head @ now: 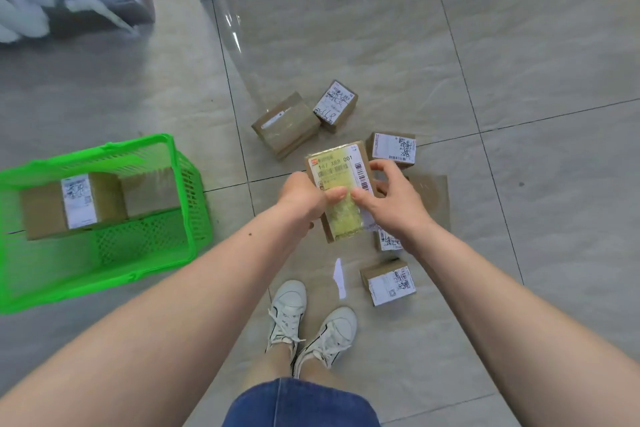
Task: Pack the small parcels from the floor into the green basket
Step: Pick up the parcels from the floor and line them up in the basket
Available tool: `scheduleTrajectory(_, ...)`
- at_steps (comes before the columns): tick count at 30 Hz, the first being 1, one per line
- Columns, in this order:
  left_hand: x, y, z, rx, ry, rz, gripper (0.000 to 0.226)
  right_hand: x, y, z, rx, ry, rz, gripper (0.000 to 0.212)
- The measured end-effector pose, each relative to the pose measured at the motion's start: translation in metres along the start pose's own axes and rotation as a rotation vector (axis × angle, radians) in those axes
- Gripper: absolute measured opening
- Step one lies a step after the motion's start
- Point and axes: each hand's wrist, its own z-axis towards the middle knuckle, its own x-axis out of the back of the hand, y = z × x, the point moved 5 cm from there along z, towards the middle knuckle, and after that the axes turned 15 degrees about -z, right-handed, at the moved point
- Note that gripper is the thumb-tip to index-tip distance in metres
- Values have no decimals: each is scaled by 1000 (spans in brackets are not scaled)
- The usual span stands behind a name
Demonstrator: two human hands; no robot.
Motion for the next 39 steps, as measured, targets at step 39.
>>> scheduleTrajectory(39, 493, -57, -108, -230, 268, -238, 52, -323, -372, -142, 100, 41, -170, 29)
